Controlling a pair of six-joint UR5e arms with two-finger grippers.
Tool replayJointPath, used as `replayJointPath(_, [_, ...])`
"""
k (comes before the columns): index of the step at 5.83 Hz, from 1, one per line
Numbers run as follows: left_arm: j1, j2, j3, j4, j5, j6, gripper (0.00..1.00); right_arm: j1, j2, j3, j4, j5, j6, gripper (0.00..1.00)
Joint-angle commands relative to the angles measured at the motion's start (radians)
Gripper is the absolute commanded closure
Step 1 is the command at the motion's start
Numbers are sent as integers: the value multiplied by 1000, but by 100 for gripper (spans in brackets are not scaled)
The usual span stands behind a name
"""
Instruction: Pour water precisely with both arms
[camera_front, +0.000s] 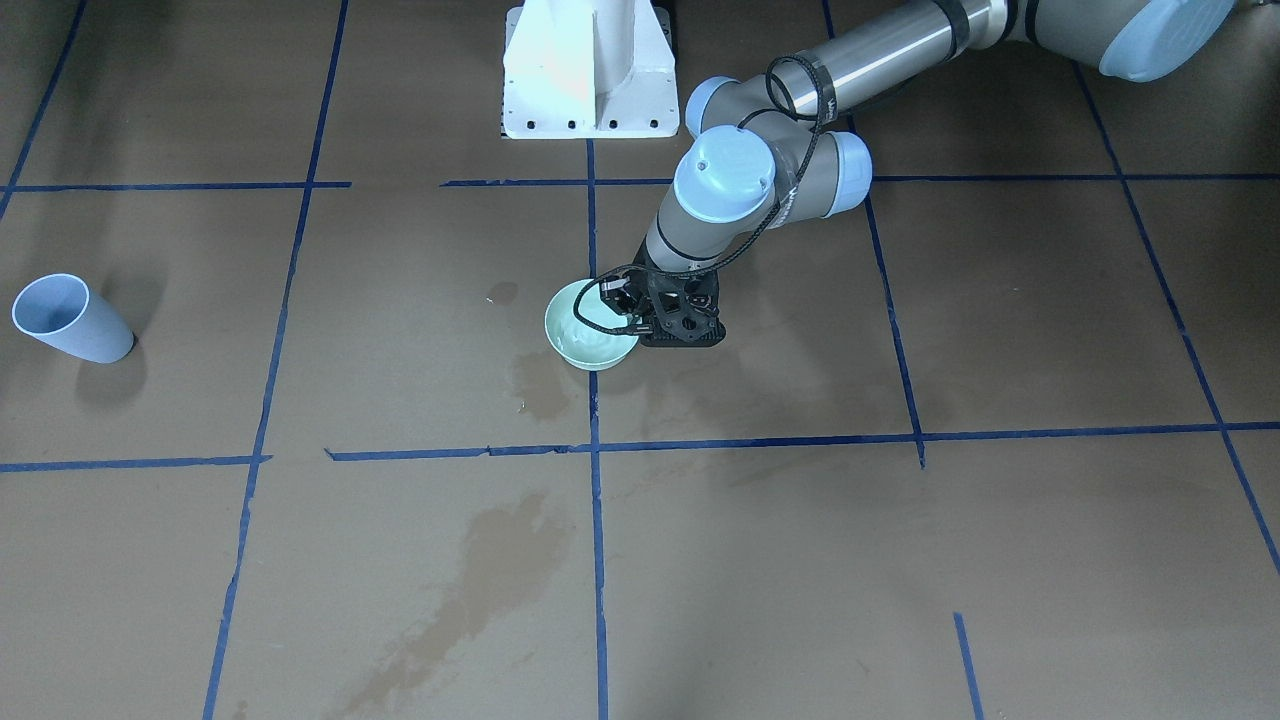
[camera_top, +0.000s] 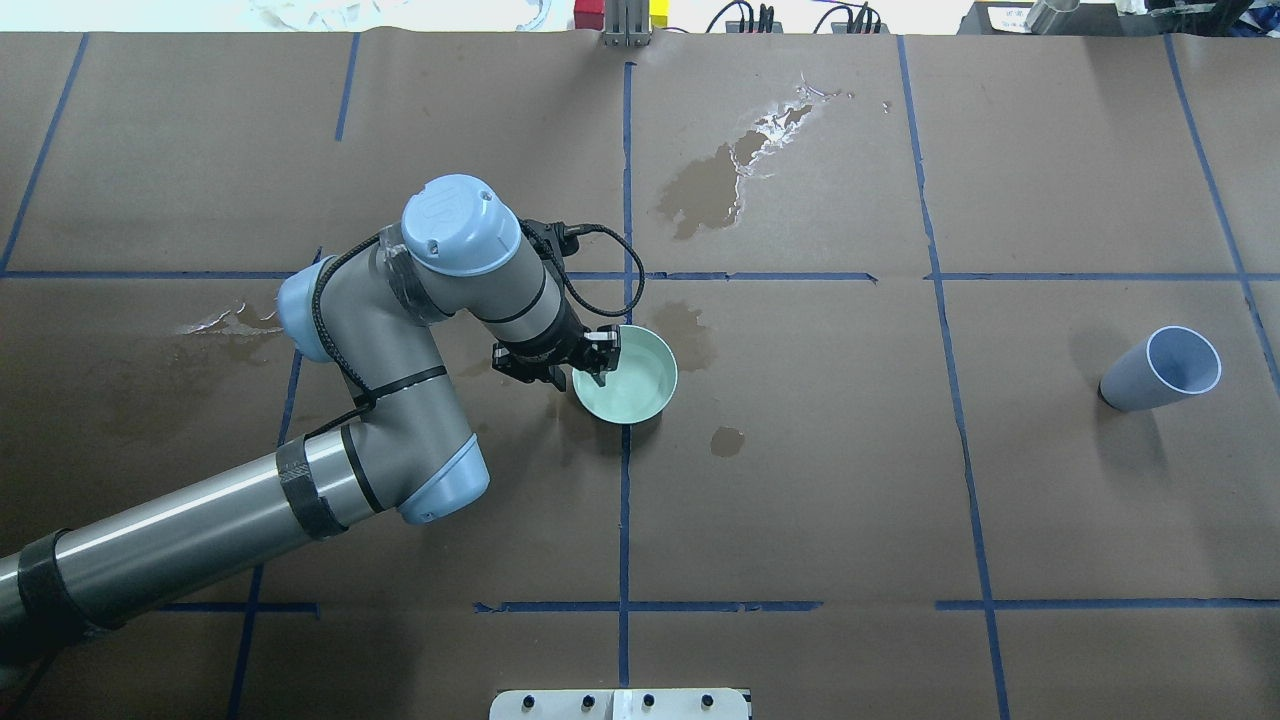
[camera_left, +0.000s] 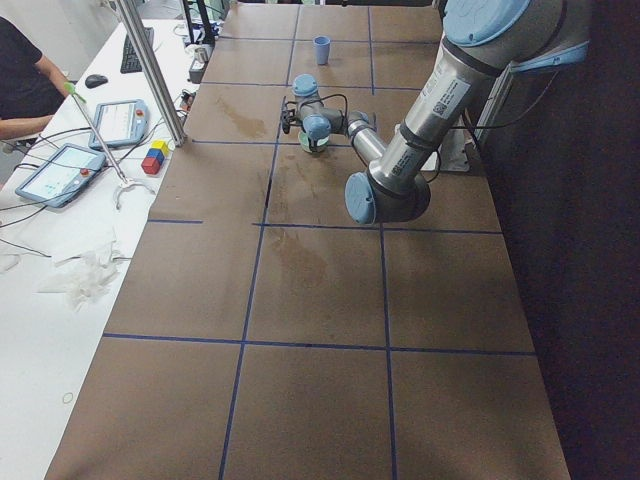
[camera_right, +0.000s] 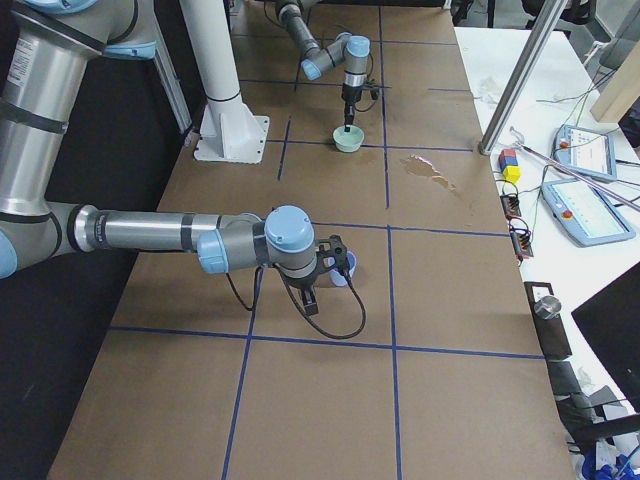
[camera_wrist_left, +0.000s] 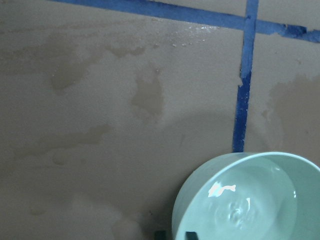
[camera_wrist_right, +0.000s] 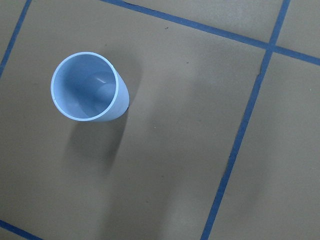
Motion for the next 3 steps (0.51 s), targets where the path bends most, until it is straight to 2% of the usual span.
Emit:
replayJointPath(1, [-46, 34, -91, -7, 5, -5, 7, -5, -6, -3, 73, -4, 61, 0])
replayJointPath(3, [-113, 173, -261, 2, 5, -12, 7, -87, -12, -4, 295, -13, 332, 0])
